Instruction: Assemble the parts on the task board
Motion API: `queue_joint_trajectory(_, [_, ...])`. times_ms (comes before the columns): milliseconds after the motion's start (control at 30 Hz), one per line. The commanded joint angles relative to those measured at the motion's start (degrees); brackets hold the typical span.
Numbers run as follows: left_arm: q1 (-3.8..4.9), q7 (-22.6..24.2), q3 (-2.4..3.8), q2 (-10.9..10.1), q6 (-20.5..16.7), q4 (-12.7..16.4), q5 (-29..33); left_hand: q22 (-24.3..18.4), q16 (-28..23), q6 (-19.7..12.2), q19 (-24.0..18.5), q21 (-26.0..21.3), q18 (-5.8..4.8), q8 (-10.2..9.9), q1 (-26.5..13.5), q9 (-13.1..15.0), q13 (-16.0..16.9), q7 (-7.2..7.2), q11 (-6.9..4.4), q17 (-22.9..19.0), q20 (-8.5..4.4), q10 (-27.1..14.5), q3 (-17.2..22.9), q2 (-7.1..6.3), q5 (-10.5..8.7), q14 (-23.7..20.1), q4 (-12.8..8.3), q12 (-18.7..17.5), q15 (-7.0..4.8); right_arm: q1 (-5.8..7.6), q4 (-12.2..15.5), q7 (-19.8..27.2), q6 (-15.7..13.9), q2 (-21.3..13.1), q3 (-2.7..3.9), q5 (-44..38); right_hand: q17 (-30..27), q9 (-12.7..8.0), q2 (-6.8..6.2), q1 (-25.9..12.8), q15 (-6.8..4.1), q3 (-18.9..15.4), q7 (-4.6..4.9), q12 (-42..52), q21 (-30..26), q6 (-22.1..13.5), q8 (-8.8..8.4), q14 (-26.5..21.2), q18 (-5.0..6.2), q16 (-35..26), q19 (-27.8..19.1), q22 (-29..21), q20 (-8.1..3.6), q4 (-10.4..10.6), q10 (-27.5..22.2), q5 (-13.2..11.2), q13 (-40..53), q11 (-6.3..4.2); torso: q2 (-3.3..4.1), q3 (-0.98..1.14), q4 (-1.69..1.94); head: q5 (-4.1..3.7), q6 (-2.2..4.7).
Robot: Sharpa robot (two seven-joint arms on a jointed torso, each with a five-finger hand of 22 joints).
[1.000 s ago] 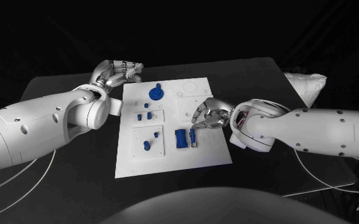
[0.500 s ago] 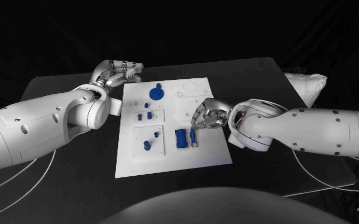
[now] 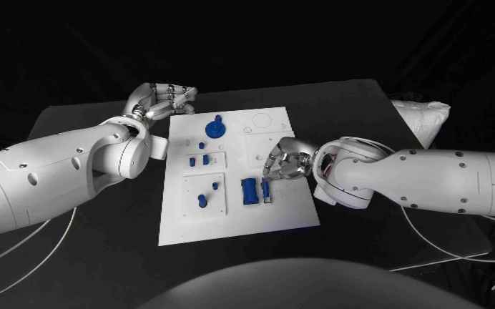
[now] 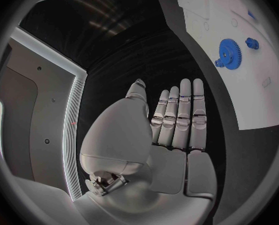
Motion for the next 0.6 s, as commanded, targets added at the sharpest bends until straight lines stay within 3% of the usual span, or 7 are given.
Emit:
queue_joint_trajectory(33, [0.02, 0.4, 0.04, 0.0, 0.7, 0.1, -0.2, 0.0, 0.3, -0.3, 0.4, -0.2, 0.64, 0.2, 0.0, 0.1, 0.1, -0.1, 0.02, 0.0, 0.12, -0.4, -0.3, 0.4, 0.39, -0.3, -0.1, 0.3, 0.04, -0.06, -0.2, -0.6, 1.2, 0.3, -0.02, -0.9, 15.1, -0.4, 0.01, 0.4, -0.33, 0.0, 0.14, -0.2, 0.3, 0.1, -0.88, 6.0, -0.38, 0.2, 6.1, 15.1, -0.32, -0.2, 6.0, 0.3, 14.9, -0.36, 0.01, 0.02, -0.04, 0.04, 0.0])
queue_joint_trajectory(167, [0.02, 0.4, 0.04, 0.1, 0.7, 0.1, -0.2, 0.0, 0.3, -0.3, 0.4, -0.2, 0.64, 0.2, 0.0, 0.1, 0.1, -0.1, 0.02, 0.0, 0.12, -0.4, -0.3, 0.4, 0.39, -0.3, -0.1, 0.3, 0.04, -0.06, -0.4, -0.7, 1.1, 0.7, -0.01, -1.2, 15.1, -1.0, 0.06, 0.4, -0.26, -0.1, 0.22, -0.2, 0.3, -0.2, -1.99, 6.0, -0.38, 0.2, 6.1, 15.1, -0.28, -0.2, 6.0, 0.4, 14.9, -0.28, -0.02, -0.02, -0.01, -0.06, 0.0])
queue_joint_trajectory(600, [0.02, 0.3, 0.04, 0.1, 0.7, 0.0, -0.2, 0.0, 0.3, -0.3, 0.4, -0.2, 0.64, 0.2, 0.0, 0.1, 0.1, -0.1, 0.02, 0.0, 0.12, -0.4, -0.3, 0.4, 0.39, -0.3, -0.1, 0.3, 0.04, -0.06, -0.8, -2.1, 2.3, 1.3, -0.01, -2.3, 15.1, -1.4, 0.0, 0.5, -0.23, -0.1, 0.21, -0.2, 0.3, -0.5, -2.78, 6.0, -0.38, 0.2, 6.1, 15.1, -0.24, -0.3, 6.0, 0.4, 14.9, -0.27, -0.01, -0.01, 0.05, -0.13, 0.0])
